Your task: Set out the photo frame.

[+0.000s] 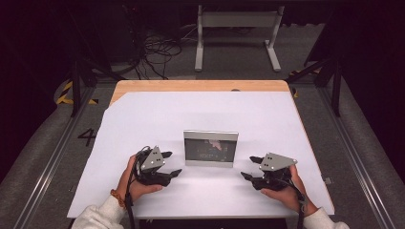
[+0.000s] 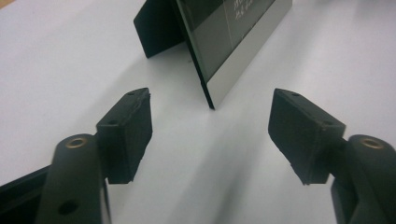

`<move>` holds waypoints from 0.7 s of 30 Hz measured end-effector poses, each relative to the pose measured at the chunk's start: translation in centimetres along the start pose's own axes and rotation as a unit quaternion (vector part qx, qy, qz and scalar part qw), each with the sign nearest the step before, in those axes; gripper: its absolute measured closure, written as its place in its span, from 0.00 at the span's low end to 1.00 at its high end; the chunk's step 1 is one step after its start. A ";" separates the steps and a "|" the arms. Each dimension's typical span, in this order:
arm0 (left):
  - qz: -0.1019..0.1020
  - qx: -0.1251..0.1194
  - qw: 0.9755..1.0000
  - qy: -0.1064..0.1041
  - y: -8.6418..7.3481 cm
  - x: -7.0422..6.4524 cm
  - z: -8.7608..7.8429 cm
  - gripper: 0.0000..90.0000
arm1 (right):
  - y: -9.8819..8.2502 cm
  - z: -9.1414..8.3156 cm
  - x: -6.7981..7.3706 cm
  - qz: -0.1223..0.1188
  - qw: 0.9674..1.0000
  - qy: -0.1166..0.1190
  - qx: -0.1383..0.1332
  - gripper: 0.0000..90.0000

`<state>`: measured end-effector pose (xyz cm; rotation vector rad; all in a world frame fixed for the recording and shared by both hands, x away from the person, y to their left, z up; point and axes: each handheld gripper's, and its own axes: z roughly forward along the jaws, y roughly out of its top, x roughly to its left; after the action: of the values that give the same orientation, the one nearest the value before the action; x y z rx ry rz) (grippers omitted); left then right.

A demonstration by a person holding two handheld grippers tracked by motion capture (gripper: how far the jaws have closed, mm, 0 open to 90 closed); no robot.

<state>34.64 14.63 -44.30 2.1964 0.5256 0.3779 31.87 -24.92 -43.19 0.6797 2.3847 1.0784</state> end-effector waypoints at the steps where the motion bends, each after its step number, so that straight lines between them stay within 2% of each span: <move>1: 0.001 0.002 1.000 0.002 -0.1 0.0 0.0 0.29 | -0.1 0.1 0.0 -0.002 1.000 -0.005 0.002 0.37; 6: -0.008 0.004 1.000 0.014 -0.8 -0.2 -0.2 0.19 | -0.2 0.2 0.1 0.002 1.000 -0.004 0.002 0.30; 8: -0.013 0.001 1.000 0.009 -1.1 -0.2 -0.3 0.17 | -0.2 0.2 0.2 0.000 1.000 -0.010 0.005 0.29; 14: -0.019 0.007 1.000 0.008 -1.4 -0.4 0.1 0.10 | -0.4 0.5 0.2 0.002 1.000 -0.008 0.006 0.20; 15: -0.022 0.006 1.000 0.002 -1.4 -0.4 0.1 0.08 | -0.4 0.6 0.2 0.003 1.000 -0.008 0.010 0.19; 16: -0.022 0.006 1.000 -0.005 -1.5 -0.5 0.3 0.07 | -0.5 0.6 0.1 0.004 1.000 -0.006 0.010 0.17; 18: -0.015 0.009 1.000 -0.004 -1.5 -0.6 0.3 0.06 | -0.6 0.7 0.1 0.008 1.000 -0.004 0.010 0.13; 21: -0.018 0.000 1.000 -0.007 -1.6 -0.6 0.2 0.04 | -0.7 0.7 0.1 0.012 1.000 -0.003 0.008 0.08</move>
<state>33.81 15.16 -45.70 2.1849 0.5568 0.3421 32.06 -24.85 -44.14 0.7177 2.3877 1.0678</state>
